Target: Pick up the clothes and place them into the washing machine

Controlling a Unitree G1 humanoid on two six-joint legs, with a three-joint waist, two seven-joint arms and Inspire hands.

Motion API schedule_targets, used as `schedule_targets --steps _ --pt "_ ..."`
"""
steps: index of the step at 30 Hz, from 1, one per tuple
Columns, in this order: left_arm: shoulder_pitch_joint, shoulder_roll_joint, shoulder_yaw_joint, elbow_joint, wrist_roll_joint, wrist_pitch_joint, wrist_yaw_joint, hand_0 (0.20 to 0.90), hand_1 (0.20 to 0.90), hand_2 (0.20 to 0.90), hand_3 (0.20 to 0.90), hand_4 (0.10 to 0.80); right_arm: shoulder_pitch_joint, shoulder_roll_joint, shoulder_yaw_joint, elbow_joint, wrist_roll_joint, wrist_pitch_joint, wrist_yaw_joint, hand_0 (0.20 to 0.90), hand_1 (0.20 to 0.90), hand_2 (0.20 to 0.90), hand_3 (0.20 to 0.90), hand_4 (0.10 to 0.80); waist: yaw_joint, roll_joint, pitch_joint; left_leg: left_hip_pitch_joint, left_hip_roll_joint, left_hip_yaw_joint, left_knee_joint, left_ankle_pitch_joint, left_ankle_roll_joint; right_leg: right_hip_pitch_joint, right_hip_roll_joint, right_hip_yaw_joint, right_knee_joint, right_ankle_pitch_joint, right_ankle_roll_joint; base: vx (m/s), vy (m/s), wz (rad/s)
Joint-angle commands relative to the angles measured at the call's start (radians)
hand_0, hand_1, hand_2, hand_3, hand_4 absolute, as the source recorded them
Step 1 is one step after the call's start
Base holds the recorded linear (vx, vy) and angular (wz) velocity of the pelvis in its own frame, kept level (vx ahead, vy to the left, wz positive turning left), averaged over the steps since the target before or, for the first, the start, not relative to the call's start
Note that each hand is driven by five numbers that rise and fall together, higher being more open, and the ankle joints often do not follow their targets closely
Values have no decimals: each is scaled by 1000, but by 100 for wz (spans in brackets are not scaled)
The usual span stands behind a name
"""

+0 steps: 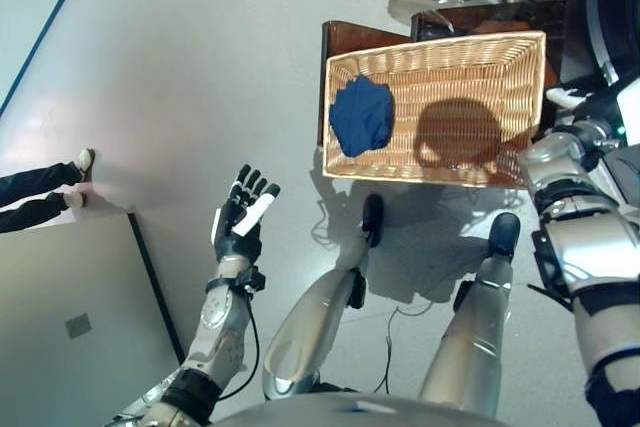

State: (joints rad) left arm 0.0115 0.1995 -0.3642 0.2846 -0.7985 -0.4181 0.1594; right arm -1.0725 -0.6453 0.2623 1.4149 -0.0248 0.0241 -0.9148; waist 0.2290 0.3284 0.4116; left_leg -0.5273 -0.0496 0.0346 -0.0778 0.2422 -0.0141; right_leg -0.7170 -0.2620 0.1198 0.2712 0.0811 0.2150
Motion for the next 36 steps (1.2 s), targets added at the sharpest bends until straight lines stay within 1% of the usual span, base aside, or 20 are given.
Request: schedule_targets --steps 1,12,13,26,31,32,33,36 --pt "19 19 41 -50 4 -65 0 900 900 900 900 800 13 -52 54 -93 -41 -20 -54 900 900 900 900 800 -5 35 -11 -51 50 26 -9 -9 -109 74 17 13 -54 -77 -66 0 0 0" --pt "33 16 42 -16 6 -53 -7 900 900 900 900 800 78 4 46 -96 -67 -18 -38 900 900 900 900 800 -4 12 -28 -2 56 18 -9 -15 -107 132 19 -9 -55 -84 -69 1 0 1" --pt "33 15 46 -7 6 -53 -6 900 900 900 900 800 93 23 43 -96 -69 -19 -33 900 900 900 900 800 -5 6 -31 11 59 15 -9 -15 -107 149 21 -14 -55 -87 -69 0 0 0" --pt "24 2 53 52 15 -37 1 900 900 900 900 800 196 138 36 -98 -88 -28 0 900 900 900 900 800 -17 -49 -56 83 69 3 -9 -31 -103 258 26 -54 -95 -89 -69 16 -11 3" --pt "23 -1 55 72 24 -33 5 900 900 900 900 800 223 178 59 -106 -115 -29 16 900 900 900 900 800 -19 -66 -65 104 74 -1 -9 -35 -103 292 27 -67 -109 -87 -68 29 -16 1" --pt "21 -3 55 85 28 -31 6 900 900 900 900 800 234 197 70 -103 -121 -33 47 900 900 900 900 800 -19 -74 -69 114 76 -4 -9 -37 -103 306 28 -73 -113 -88 -68 22 -12 -4" --pt "21 -3 55 85 28 -32 6 900 900 900 900 800 234 197 70 -102 -121 -33 47 900 900 900 900 800 -20 -74 -69 115 76 -4 -9 -37 -103 307 27 -73 -113 -88 -68 36 -28 1" --pt "13 -7 60 113 49 -28 10 900 900 900 900 800 255 220 115 -119 -169 -35 78 900 900 900 900 800 -26 -97 -74 133 82 -9 -9 -39 -105 337 32 -84 -121 -88 -68 44 -47 4"
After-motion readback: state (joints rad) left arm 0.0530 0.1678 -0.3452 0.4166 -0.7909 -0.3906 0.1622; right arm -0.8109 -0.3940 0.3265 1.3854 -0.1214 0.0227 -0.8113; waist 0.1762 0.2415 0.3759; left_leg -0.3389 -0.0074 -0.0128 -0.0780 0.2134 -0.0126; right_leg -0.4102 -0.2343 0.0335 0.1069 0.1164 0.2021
